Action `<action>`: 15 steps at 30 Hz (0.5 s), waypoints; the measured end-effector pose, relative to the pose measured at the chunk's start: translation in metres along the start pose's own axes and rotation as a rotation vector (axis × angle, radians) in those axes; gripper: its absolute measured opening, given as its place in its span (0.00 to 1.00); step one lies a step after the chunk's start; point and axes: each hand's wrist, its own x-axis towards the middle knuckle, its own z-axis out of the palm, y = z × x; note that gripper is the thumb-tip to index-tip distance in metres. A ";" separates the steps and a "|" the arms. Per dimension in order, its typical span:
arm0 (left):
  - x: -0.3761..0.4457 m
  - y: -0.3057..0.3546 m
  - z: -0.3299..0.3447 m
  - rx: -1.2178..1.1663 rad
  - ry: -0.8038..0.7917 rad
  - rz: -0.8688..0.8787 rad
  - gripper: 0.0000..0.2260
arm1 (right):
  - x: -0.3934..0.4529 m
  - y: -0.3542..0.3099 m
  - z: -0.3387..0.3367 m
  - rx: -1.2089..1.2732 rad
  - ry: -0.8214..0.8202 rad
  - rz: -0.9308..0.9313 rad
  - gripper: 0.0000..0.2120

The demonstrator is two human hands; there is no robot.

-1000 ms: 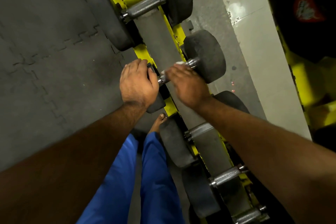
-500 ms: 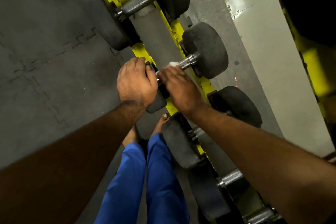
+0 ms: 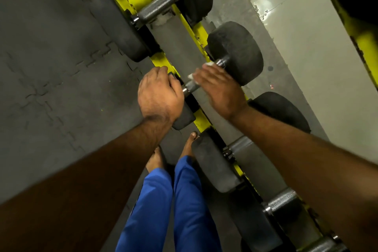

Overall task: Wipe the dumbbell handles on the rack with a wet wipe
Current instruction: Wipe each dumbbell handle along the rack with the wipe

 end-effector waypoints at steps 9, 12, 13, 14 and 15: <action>0.000 -0.001 0.000 -0.010 0.022 -0.005 0.15 | -0.019 -0.010 0.009 -0.058 -0.018 0.094 0.27; 0.001 -0.001 0.001 -0.019 0.020 -0.011 0.16 | -0.017 -0.019 0.008 -0.002 0.049 0.287 0.28; 0.001 -0.001 0.000 -0.018 0.019 -0.012 0.17 | -0.017 -0.032 0.012 0.039 0.044 0.280 0.27; 0.001 0.000 -0.001 -0.015 0.019 -0.009 0.17 | -0.020 -0.042 0.016 0.073 0.012 0.234 0.28; 0.001 0.001 -0.001 -0.012 0.025 -0.003 0.17 | -0.022 -0.046 0.018 0.090 -0.034 0.167 0.29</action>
